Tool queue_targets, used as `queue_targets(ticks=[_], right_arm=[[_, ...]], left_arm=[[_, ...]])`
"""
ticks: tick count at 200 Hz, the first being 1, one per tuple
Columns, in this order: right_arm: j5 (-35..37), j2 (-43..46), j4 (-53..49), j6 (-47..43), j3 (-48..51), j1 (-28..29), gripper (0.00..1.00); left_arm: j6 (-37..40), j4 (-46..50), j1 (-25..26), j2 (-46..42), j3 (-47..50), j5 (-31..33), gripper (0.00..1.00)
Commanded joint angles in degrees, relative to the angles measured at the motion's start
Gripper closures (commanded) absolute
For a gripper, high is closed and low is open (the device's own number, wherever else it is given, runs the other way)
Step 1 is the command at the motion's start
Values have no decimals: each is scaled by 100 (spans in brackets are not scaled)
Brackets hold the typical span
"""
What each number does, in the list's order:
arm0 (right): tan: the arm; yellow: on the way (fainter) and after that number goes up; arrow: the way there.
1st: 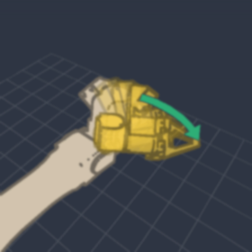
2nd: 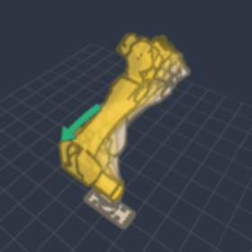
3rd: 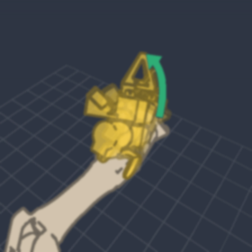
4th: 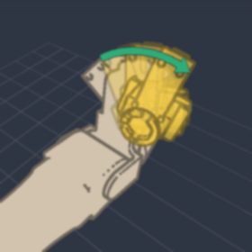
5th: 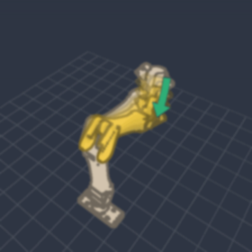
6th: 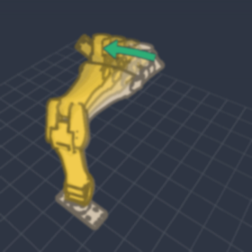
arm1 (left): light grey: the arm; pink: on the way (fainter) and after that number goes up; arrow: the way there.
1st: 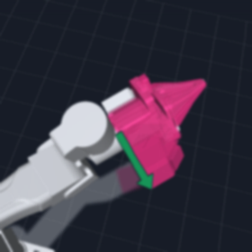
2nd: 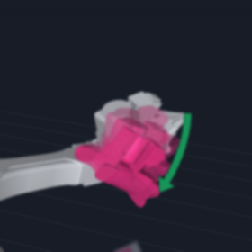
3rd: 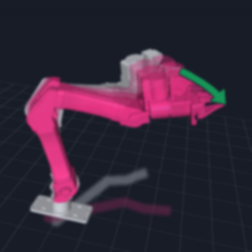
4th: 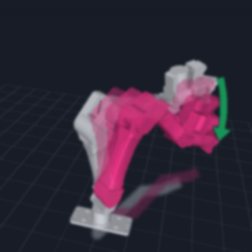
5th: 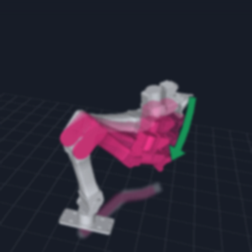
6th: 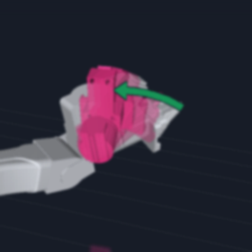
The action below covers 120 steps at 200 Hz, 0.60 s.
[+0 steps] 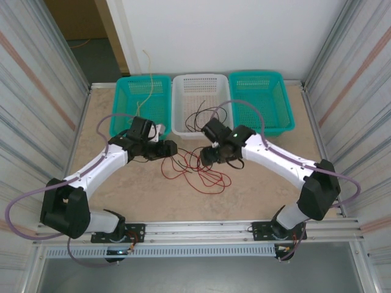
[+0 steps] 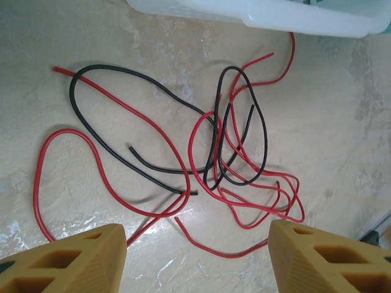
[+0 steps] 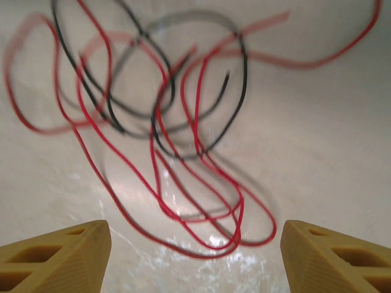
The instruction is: Untangle the cables
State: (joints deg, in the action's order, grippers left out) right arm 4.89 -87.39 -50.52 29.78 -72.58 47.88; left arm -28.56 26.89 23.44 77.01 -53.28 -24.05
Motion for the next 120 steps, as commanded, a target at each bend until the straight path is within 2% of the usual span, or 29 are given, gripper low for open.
queue_targets(ticks=[1, 52, 72, 86, 120], right_arm=[[-19, -84, 21, 144, 266, 188, 28], [-223, -839, 207, -137, -51, 383, 30], [-301, -1207, 233, -243, -308, 449, 30], [-300, -1489, 197, -271, -451, 464, 33], [-251, -1811, 127, -236, -601, 468, 45]], left_arm=[[68, 128, -24, -84, -139, -242, 37], [33, 124, -19, -168, -43, -162, 38], [118, 424, -32, -279, -60, 204, 38], [98, 552, -92, -435, 56, 484, 39], [8, 641, -541, -887, 514, 599, 42]])
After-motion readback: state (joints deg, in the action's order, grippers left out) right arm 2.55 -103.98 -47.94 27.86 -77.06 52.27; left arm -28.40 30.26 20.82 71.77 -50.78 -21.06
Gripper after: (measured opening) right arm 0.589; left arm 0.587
